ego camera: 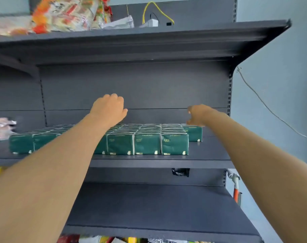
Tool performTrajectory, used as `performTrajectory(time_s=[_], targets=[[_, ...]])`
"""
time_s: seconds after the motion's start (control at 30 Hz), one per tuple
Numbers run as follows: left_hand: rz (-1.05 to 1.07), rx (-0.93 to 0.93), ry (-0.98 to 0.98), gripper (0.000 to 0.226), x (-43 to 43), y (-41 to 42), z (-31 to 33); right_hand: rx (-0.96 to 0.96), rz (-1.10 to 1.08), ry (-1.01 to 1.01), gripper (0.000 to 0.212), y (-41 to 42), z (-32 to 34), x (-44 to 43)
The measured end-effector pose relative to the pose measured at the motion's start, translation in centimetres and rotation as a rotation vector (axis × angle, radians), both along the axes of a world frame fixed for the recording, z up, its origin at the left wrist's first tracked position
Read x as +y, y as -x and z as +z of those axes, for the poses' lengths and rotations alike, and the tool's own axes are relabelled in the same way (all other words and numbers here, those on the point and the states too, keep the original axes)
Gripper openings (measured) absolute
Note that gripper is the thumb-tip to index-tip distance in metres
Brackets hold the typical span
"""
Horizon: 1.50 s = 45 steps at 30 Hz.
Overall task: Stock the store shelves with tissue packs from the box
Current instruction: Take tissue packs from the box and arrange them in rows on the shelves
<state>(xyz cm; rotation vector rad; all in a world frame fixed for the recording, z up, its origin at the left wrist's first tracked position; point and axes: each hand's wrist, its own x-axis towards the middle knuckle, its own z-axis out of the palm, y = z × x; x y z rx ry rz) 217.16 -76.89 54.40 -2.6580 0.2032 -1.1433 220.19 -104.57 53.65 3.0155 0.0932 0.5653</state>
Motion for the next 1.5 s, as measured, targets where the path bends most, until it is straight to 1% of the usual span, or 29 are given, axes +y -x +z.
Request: performTrajectory(time_s=[0.1,0.2,0.37,0.47,0.67,0.83,0.9,1.03,1.1,1.2,1.37,1.5], targets=[[0.010,-0.040,-0.047,0.040,3.4,4.9,2.3,-0.076,0.004,-0.026,0.047,4.6,1.4,3.8],[-0.005,-0.065,-0.070,0.041,6.4,9.4,3.5,-0.098,-0.008,-0.023,0.046,8.9,2.1,7.6],[-0.035,-0.003,-0.058,0.041,9.9,15.1,4.8,-0.135,0.016,0.003,0.045,14.8,3.8,13.4],[-0.052,-0.007,-0.056,0.041,11.1,17.6,5.6,-0.150,0.033,0.022,0.046,17.6,5.2,15.6],[-0.027,0.024,-0.050,0.039,13.8,22.4,5.6,-0.191,0.094,0.008,0.047,22.3,7.4,18.8],[0.009,0.099,-0.001,0.036,15.4,24.6,3.7,-0.169,0.154,-0.019,0.045,24.5,6.7,20.7],[0.028,0.172,-0.012,0.037,15.6,25.1,2.1,-0.119,0.159,-0.028,0.044,25.3,5.1,21.0],[0.047,0.247,0.003,0.038,16.6,26.0,-2.0,-0.064,0.167,-0.032,0.041,26.4,0.9,21.6],[0.055,0.303,0.001,0.039,17.1,26.4,-4.3,-0.003,0.164,-0.032,0.039,26.8,-1.8,22.1],[0.035,0.367,0.052,0.038,17.9,25.9,-7.7,0.111,0.143,-0.005,0.036,26.8,-6.5,22.5],[0.023,0.514,0.060,0.040,19.7,22.6,-16.3,0.297,0.134,0.008,0.043,24.5,-14.6,23.5],[0.009,0.649,0.079,0.038,22.0,17.8,-23.8,0.423,0.073,0.006,0.043,20.7,-22.4,25.4]])
